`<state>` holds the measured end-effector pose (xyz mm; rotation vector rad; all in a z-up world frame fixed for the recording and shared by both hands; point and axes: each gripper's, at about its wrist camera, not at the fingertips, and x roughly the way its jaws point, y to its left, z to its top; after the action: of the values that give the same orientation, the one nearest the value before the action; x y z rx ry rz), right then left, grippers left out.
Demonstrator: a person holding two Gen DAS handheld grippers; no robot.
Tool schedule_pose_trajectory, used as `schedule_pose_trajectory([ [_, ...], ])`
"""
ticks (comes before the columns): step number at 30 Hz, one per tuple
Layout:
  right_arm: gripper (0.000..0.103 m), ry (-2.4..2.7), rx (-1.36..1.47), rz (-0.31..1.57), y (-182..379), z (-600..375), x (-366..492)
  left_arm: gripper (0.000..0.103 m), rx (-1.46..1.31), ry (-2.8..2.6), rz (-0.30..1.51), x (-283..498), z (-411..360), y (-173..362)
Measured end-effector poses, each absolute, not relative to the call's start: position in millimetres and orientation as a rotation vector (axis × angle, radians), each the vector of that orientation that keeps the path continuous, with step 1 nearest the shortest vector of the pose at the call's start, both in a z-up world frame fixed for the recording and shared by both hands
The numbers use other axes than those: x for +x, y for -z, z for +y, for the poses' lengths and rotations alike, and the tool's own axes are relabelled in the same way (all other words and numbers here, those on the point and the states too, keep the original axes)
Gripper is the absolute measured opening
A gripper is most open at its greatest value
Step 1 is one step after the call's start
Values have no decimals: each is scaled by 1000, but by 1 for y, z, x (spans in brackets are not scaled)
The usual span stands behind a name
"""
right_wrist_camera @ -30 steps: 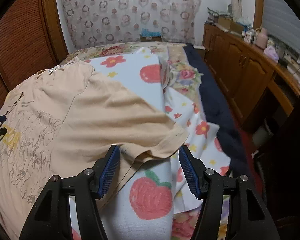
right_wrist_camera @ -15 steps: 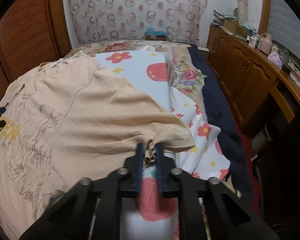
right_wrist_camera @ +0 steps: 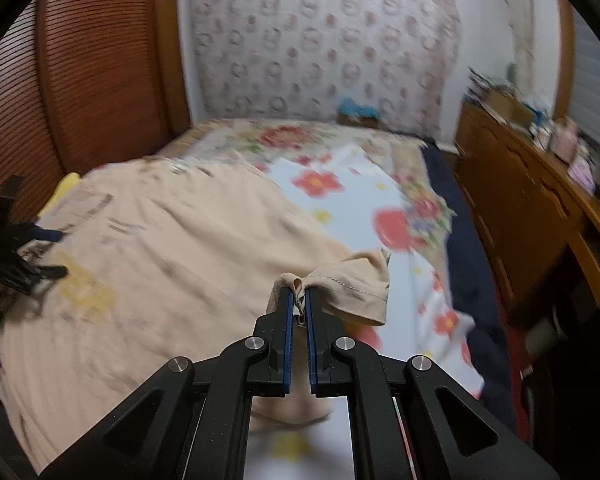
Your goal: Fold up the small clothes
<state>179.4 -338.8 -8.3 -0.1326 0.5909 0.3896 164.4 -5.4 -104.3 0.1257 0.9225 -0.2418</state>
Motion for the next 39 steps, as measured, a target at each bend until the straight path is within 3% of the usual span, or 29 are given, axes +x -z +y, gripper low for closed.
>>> schedule_pose_trajectory([
  [8,6,-606,-157,566,-10,-270,168,103,70,212,799,140,10,65],
  [10,11,-656,-157,572,-8,-258,168,103,51,207,773,133,15,56],
  [12,27,-657,-184,569,-5,-252,168,103,31,207,755,127,19,49],
  [13,28,-649,-191,564,-4,-253,168,103,25,209,747,124,20,47],
  [23,29,-587,-171,661,24,-280,163,103,-13,215,699,109,15,39],
  [39,29,-713,-203,767,48,-242,154,103,-30,201,703,98,14,46],
])
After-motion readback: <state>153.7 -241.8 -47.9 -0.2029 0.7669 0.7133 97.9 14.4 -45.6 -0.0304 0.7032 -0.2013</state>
